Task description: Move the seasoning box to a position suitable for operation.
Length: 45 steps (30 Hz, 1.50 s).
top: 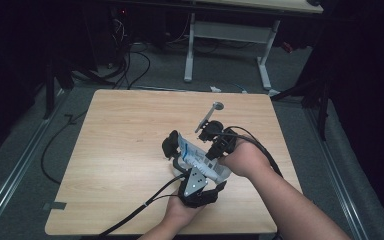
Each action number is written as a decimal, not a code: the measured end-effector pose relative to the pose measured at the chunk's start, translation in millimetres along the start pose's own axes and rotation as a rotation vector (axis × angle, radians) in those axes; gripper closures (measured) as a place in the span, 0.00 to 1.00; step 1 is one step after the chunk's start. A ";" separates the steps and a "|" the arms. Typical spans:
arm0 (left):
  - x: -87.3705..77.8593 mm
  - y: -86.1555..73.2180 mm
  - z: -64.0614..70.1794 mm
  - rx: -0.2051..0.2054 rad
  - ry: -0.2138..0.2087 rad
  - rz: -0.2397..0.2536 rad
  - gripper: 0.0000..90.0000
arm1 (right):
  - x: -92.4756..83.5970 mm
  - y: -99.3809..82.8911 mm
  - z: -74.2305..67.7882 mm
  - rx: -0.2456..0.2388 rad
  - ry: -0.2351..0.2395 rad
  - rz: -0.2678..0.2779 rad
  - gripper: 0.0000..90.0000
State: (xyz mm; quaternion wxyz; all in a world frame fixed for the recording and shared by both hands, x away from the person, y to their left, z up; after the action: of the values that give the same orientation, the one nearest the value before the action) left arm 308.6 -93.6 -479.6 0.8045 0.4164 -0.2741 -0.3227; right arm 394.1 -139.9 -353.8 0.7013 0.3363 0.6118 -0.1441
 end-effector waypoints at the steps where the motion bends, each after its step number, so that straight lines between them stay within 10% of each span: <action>1: 0.0 0.0 0.0 0.000 0.000 0.000 0.52 | 0.3 0.0 0.1 -0.002 0.000 0.001 1.00; 45: 0.4 3.8 -1.9 0.002 0.006 0.013 0.52 | 1.6 7.0 -1.3 -0.003 -0.009 -0.002 1.00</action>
State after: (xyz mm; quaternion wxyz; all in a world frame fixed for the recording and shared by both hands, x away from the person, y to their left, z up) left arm 311.3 -91.3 -477.3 0.8071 0.4164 -0.2748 -0.3158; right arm 397.7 -133.6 -353.3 0.7045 0.3341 0.6091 -0.1454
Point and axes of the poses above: each handheld gripper's, and its own axes: x roughly forward along the jaws, y roughly out of its top, z roughly to its right, the point moved 2 cm from there along x, roughly forward along the jaws, and after that the axes turned 5 degrees about z, right-handed, at the moved point
